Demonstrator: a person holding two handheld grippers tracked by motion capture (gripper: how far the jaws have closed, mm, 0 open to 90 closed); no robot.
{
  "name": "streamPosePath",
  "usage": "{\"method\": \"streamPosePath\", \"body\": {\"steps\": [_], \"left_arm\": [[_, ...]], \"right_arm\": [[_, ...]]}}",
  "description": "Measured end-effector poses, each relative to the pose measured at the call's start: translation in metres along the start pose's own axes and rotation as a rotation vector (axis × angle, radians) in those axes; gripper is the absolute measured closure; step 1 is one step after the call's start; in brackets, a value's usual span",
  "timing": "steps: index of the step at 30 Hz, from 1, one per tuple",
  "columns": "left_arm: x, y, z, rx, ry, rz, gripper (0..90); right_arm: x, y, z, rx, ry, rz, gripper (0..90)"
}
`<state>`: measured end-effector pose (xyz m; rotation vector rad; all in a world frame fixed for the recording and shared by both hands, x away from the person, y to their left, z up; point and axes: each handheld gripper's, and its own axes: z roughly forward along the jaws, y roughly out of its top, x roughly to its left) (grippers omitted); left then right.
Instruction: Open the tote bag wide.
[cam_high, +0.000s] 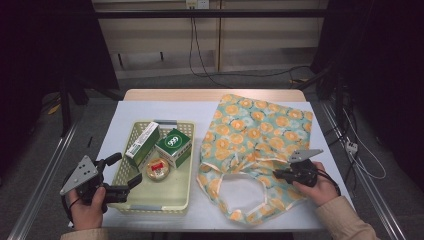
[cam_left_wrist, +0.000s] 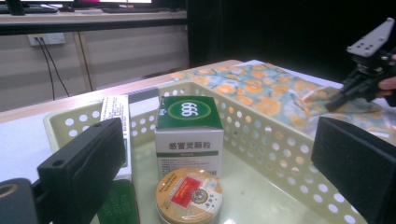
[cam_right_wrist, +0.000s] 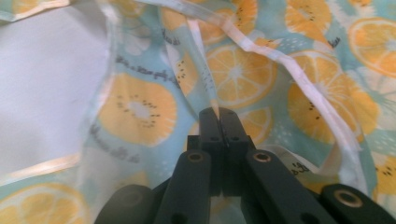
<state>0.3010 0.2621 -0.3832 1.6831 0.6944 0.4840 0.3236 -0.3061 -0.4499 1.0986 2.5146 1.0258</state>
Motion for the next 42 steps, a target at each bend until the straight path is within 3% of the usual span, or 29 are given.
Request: {"method": "streamPosePath", "body": {"steps": [3,5,9,14,19,23,26,29,30,34,42], "left_arm": [[0.0,0.0,0.0,-0.004,-0.001,-0.002,2.9],[-0.001,0.001,-0.001,-0.004,0.0,-0.002,2.8],[-0.001,0.002,-0.001,-0.006,0.001,-0.001,2.9],[0.0,0.0,0.0,0.005,0.003,0.001,2.9],[0.0,0.001,0.0,-0.003,0.001,-0.001,2.9],[0.0,0.0,0.0,-0.001,0.003,-0.005,2.9],[0.0,0.0,0.0,-0.002,0.002,-0.002,2.9],[0.001,0.001,-0.001,-0.003,0.004,-0.002,2.9],[0.001,0.001,-0.001,-0.005,0.005,-0.003,2.9],[0.001,0.001,-0.001,-0.002,0.002,-0.001,2.9],[0.001,0.001,-0.001,-0.003,0.006,-0.001,2.9]], "right_arm": [[0.008,-0.005,-0.005,-0.009,0.041,-0.024,87.0],[0.014,-0.002,-0.004,-0.056,0.025,-0.057,69.1],[0.026,0.014,0.009,-0.089,0.049,-0.136,58.4],[0.041,0.032,0.032,-0.069,0.071,-0.188,59.7],[0.043,0.052,0.05,-0.091,0.087,-0.171,60.0],[0.045,0.063,0.067,-0.061,0.075,-0.179,62.1],[0.044,0.067,0.077,-0.053,0.097,-0.168,65.4],[0.046,0.07,0.078,-0.037,0.119,-0.182,85.4],[0.047,0.072,0.078,-0.031,0.124,-0.179,88.1],[0.044,0.077,0.078,-0.007,0.124,-0.166,90.0],[0.017,0.092,0.065,-0.075,0.137,-0.07,90.0]]}}
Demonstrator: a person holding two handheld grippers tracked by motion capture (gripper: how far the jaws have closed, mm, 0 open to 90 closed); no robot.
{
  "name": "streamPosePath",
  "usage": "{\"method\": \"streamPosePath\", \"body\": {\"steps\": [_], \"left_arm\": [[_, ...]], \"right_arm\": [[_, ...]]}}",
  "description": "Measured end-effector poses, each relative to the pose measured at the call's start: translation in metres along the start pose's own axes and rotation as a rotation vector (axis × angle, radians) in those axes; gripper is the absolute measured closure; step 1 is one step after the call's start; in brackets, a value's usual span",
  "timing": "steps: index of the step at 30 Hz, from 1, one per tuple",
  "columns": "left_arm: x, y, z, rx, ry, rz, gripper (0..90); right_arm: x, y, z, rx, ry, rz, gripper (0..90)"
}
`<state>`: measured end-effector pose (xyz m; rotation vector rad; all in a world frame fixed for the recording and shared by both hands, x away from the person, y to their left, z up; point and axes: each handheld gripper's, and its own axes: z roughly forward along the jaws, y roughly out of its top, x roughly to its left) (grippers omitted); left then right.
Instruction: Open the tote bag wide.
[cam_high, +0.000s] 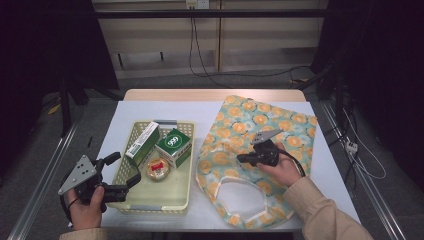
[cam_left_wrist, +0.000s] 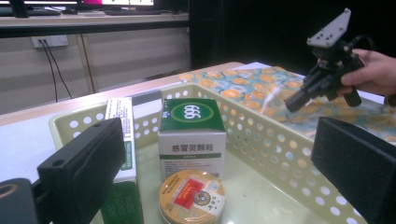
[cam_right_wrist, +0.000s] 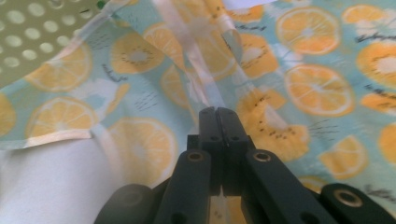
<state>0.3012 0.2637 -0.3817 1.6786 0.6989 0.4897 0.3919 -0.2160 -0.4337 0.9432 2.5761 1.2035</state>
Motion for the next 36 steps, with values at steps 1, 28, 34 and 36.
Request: {"method": "streamPosePath", "body": {"steps": [1,28,34,36], "left_arm": [[0.0,0.0,0.0,0.0,-0.001,0.0,2.9],[0.001,-0.002,0.002,0.004,0.002,-0.01,2.9],[0.001,-0.002,0.003,0.015,0.003,-0.004,2.9],[0.002,-0.002,0.003,0.013,0.002,-0.004,2.9]], "right_arm": [[-0.003,0.003,-0.001,0.001,-0.01,-0.001,90.0],[-0.063,0.014,-0.006,-0.031,-0.127,0.098,90.0],[-0.075,0.02,-0.014,-0.086,-0.162,0.142,90.0],[-0.077,0.024,-0.015,-0.103,-0.163,0.143,90.0]]}}
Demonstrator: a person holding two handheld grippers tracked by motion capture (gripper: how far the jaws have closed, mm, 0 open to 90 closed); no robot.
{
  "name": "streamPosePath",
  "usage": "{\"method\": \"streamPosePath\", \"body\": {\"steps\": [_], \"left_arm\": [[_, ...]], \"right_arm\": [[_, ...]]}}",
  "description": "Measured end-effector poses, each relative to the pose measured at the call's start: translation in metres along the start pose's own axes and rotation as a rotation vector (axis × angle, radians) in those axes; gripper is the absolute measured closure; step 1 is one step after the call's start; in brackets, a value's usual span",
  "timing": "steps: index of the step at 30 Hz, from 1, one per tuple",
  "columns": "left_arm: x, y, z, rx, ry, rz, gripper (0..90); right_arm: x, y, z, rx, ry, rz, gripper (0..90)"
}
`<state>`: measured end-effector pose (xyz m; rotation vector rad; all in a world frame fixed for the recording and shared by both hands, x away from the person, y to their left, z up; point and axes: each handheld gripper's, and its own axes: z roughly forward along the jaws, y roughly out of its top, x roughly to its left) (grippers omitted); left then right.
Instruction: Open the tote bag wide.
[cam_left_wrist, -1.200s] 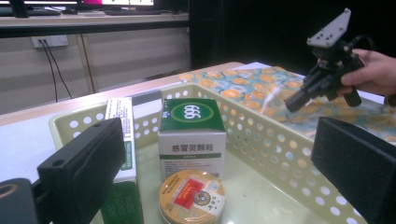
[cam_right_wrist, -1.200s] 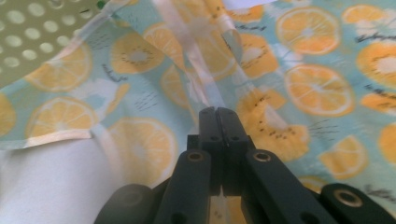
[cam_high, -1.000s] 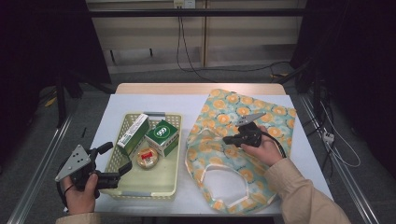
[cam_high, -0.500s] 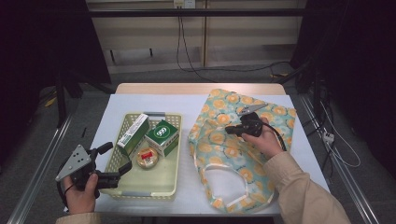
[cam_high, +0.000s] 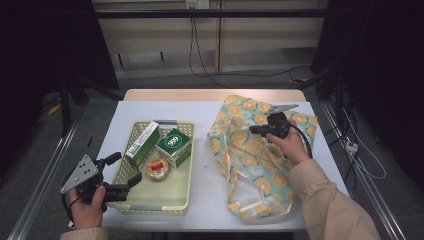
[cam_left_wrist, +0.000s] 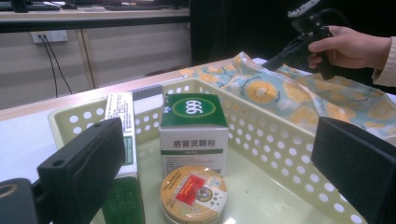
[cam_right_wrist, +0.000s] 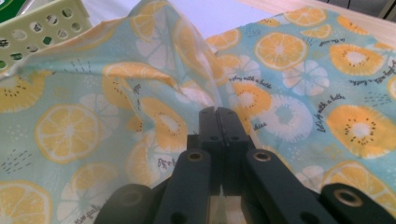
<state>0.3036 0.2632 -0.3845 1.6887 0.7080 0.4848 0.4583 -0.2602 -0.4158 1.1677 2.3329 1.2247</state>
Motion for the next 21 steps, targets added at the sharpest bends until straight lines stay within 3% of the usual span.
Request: {"method": "streamPosePath", "body": {"steps": [6,10,15,21], "left_arm": [[0.001,-0.001,-0.001,-0.003,0.0,-0.003,2.9],[0.001,0.0,-0.001,-0.004,0.002,-0.002,2.9],[0.0,0.0,-0.001,-0.002,0.003,-0.003,2.9],[-0.001,0.0,0.0,0.006,0.002,0.004,2.9]], "right_arm": [[0.006,-0.001,0.008,0.035,0.044,-0.024,89.7],[0.016,-0.006,0.007,0.051,0.079,-0.056,79.3],[0.027,-0.014,-0.006,0.062,0.061,-0.101,57.5],[0.041,-0.031,-0.024,0.085,0.081,-0.139,48.4]]}}
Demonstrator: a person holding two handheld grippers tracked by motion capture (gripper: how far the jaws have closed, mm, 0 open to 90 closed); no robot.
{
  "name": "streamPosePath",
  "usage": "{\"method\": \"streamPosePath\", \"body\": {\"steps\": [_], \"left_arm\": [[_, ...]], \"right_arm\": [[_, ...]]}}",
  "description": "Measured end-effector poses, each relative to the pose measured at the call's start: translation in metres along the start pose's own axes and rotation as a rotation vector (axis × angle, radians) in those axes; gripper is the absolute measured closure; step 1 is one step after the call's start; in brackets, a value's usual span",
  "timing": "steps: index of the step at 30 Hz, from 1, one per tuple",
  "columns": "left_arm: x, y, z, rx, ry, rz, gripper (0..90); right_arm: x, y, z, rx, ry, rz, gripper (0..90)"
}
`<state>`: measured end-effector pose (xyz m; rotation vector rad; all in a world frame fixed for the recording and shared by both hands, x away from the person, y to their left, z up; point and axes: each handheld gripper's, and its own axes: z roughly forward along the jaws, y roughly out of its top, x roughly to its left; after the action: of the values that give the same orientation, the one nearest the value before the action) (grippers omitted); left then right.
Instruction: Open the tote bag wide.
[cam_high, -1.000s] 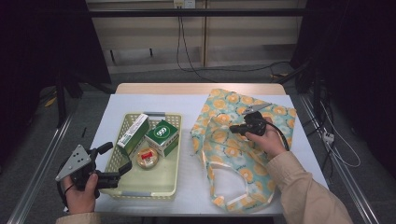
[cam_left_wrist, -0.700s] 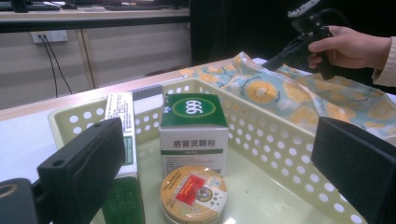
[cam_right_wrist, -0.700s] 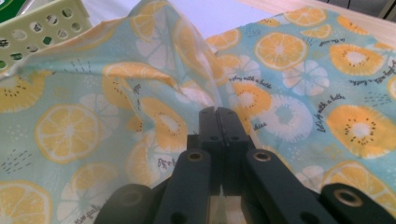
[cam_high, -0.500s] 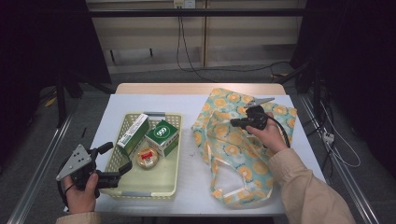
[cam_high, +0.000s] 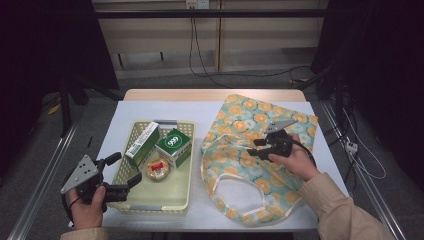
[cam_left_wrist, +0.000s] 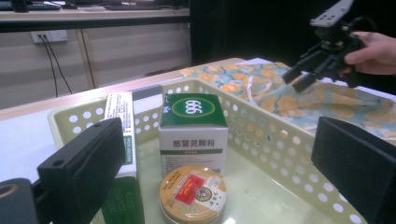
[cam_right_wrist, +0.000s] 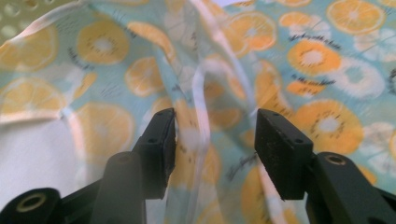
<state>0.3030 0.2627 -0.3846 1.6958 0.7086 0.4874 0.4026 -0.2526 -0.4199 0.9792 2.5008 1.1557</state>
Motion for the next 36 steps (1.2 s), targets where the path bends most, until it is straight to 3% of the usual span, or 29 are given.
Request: {"method": "streamPosePath", "body": {"steps": [8,17,19,21,23,26,29,32,36], "left_arm": [[0.0,-0.001,-0.001,-0.003,0.003,-0.007,2.9],[-0.001,-0.001,-0.001,-0.003,0.007,-0.007,2.9],[-0.001,0.0,0.0,-0.004,0.004,-0.005,2.9],[-0.001,0.0,0.0,-0.004,0.005,-0.006,2.9],[-0.002,0.0,0.0,-0.007,0.006,-0.007,2.9],[-0.002,0.0,-0.001,-0.008,0.005,-0.006,2.9],[-0.001,0.001,-0.001,-0.008,0.006,-0.005,2.9],[0.0,0.0,-0.002,-0.01,0.01,-0.009,2.8],[0.0,0.001,-0.004,-0.016,0.013,-0.009,2.9]], "right_arm": [[0.015,-0.026,-0.008,0.044,0.008,-0.032,44.3],[0.023,-0.055,-0.014,0.051,0.032,-0.017,43.9],[0.027,-0.058,-0.012,0.057,0.034,-0.034,48.8],[0.032,-0.061,-0.011,0.052,0.027,-0.063,62.3],[0.035,-0.06,-0.011,0.05,0.055,-0.066,77.5],[0.037,-0.059,-0.01,0.055,0.06,-0.071,89.4],[0.038,-0.056,-0.01,0.065,0.084,-0.072,90.0],[0.036,-0.048,-0.014,0.042,0.099,-0.054,90.0],[0.025,-0.035,-0.018,0.016,0.073,-0.03,90.0]]}}
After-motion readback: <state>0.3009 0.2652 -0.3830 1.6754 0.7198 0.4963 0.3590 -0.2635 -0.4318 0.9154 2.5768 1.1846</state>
